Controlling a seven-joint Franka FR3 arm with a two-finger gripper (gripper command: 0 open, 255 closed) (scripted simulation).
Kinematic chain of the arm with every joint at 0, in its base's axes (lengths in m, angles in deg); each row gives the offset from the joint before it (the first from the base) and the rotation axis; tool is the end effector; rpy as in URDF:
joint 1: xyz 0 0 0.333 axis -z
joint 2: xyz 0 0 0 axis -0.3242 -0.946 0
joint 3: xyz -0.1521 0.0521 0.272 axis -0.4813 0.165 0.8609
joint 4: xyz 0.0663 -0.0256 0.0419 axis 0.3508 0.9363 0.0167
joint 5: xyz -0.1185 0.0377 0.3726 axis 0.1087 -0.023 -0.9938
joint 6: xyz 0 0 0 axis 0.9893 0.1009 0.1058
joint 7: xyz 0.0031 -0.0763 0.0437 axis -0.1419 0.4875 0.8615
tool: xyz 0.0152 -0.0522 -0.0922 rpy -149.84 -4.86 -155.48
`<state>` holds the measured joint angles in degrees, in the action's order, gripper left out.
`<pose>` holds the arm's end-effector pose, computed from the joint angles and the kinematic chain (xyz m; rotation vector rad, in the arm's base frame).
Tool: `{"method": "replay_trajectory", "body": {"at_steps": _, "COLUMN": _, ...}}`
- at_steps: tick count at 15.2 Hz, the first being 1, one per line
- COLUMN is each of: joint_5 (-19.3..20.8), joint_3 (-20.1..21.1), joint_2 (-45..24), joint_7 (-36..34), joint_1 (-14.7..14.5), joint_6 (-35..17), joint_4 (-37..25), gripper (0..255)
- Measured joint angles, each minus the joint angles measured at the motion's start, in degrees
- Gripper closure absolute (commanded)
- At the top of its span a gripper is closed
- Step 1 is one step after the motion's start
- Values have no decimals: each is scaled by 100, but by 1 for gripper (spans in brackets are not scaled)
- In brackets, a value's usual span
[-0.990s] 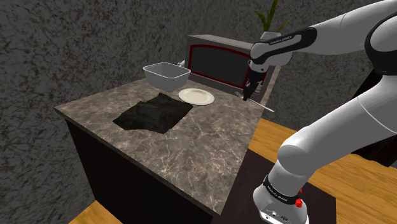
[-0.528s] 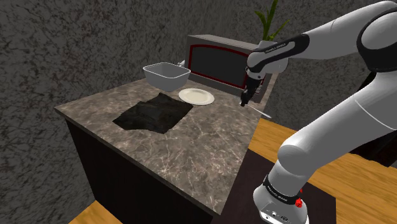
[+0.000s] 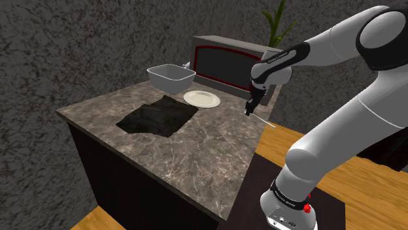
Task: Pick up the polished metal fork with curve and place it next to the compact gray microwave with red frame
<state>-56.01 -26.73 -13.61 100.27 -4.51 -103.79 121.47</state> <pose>0.3169 -0.2950 0.3655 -3.1212 0.1384 -0.0682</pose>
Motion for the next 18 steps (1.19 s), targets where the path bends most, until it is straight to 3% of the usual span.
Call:
{"method": "replay_trajectory", "body": {"at_steps": 4, "joint_5": -96, "joint_3": -71, "joint_2": -247, "joint_7": 83, "joint_1": -48, "joint_6": -336, "joint_4": 103, "gripper": 255}}
{"method": "replay_trajectory", "body": {"at_steps": 10, "joint_5": -105, "joint_3": -81, "joint_2": -270, "joint_7": 96, "joint_1": -50, "joint_6": -381, "joint_4": 122, "gripper": 255}}
{"method": "replay_trajectory", "body": {"at_steps": 11, "joint_5": -105, "joint_3": -81, "joint_2": -270, "joint_7": 96, "joint_1": -50, "joint_6": -381, "joint_4": 122, "gripper": 0}}
{"method": "replay_trajectory", "body": {"at_steps": 18, "joint_5": -81, "joint_3": -62, "joint_2": -203, "joint_7": 75, "joint_1": -40, "joint_6": -265, "joint_4": 63, "gripper": 0}}
